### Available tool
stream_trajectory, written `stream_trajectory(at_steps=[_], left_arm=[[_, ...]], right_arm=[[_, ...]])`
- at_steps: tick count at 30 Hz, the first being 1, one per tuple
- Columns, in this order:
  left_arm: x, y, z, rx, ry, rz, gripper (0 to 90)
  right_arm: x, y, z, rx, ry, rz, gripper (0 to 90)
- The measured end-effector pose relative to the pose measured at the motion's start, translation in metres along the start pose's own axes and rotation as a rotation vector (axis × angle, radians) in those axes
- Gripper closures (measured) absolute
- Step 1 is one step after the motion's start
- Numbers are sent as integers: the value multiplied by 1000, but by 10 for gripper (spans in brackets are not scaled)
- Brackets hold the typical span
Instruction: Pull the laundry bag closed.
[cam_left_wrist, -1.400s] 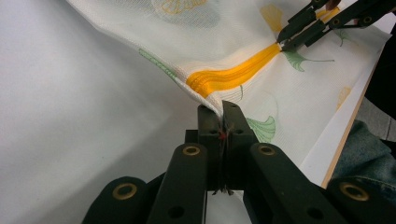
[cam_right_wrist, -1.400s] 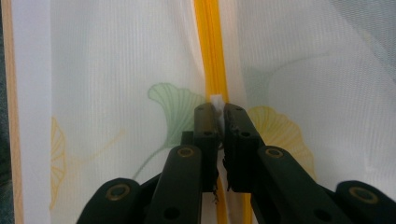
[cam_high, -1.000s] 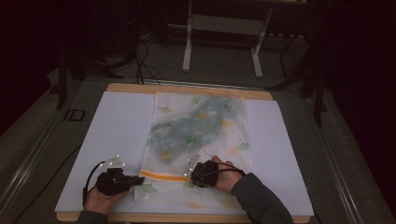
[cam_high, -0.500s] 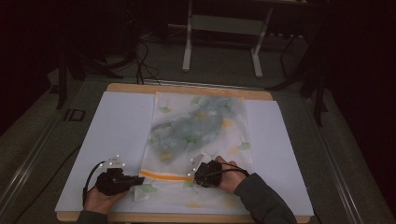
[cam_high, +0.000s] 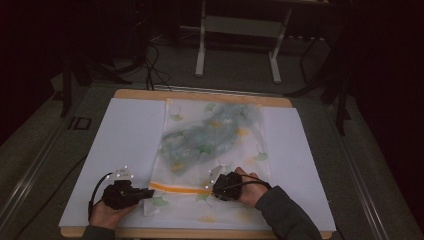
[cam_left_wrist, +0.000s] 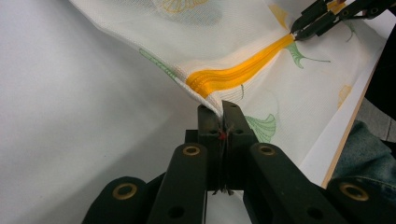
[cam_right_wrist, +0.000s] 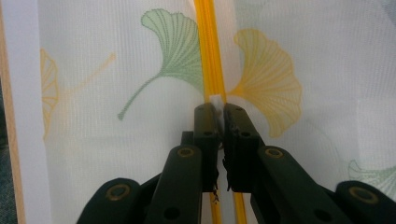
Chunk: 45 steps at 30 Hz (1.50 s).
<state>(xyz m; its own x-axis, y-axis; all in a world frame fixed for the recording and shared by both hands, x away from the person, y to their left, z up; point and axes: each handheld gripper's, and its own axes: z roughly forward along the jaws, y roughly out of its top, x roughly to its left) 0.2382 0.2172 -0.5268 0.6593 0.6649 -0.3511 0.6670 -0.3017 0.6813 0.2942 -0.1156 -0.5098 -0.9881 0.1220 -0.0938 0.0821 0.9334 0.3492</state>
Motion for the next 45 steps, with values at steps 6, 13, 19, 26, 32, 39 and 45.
stream_trajectory(at_steps=[6,13,19,26,32,39,45], left_arm=[[0,0,0,0,-1,-3,885],[0,0,0,1,0,-2,885],[1,0,0,1,0,-2,885],[1,0,0,1,0,-1,885],[1,-1,0,-1,0,-2,885],[1,-1,0,0,-1,-2,885],[1,-1,0,0,0,-1,885]], right_arm=[[0,-4,-2,7,-3,-1,847],[0,-10,-4,11,-10,7,847],[-1,-15,-6,13,-14,12,847],[-2,-19,-7,12,-13,17,847],[-2,-21,-8,15,-17,17,847],[-3,-25,-10,17,-17,19,847],[-2,-29,-12,21,-21,25,848]])
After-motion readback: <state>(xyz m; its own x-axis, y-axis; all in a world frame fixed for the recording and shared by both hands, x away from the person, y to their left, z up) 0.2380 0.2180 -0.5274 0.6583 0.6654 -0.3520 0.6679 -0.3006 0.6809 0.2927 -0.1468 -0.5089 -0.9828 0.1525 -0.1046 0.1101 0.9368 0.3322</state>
